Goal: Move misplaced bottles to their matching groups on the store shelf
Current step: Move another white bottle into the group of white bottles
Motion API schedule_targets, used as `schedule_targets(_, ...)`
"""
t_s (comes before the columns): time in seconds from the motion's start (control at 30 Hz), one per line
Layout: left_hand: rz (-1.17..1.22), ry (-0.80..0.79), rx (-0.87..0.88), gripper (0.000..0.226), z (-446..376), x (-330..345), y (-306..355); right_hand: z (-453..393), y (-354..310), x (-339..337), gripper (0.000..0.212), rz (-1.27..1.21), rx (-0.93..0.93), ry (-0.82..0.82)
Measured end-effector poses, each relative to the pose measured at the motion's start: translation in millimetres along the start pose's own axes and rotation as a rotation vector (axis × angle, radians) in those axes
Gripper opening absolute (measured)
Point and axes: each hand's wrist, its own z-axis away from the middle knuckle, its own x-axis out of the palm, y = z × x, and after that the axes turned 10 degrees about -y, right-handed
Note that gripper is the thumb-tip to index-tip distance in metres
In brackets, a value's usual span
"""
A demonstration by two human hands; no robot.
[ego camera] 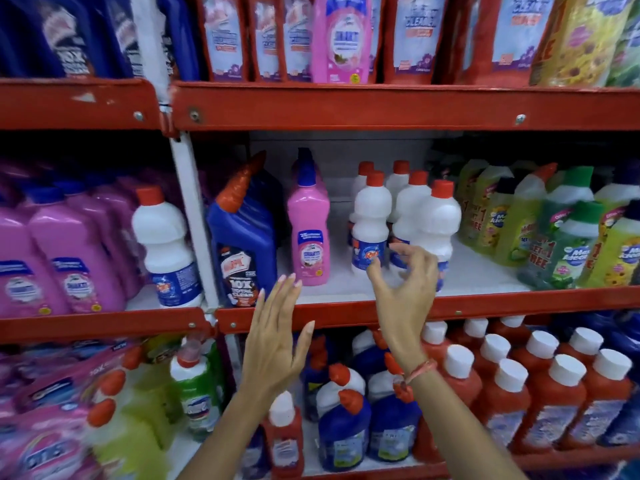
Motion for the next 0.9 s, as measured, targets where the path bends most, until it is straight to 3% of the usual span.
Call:
schedule_targets(0.17, -0.023, 0.04, -0.034, 0.053, 30.6, -54.1, -53.7, 35.7, -50.4, 65.7, 0.012, -0.144, -0.016, -0.094)
schedule_targets(0.37, -0.065, 0.044, -0.21, 0.058, 65.9, -93.8, -124.9, 78.1, -98.9, 142.5, 0.01, -0.232, 0.006, -0.29)
schedule_targets(0.57, -0.232, -0.142, -0.274, 0.072, 84.6, -113.4, -179.2, 108.6, -140.3, 200.4, 0.045, -0.133, 0.089, -0.437)
schedule_targets(0.9, -0.376, -0.299, -0.219, 0.068, 88.4, -119.7, -196.6, 125.4, -165.1, 264.7, 0.071, 0.183, 0.12, -0.259)
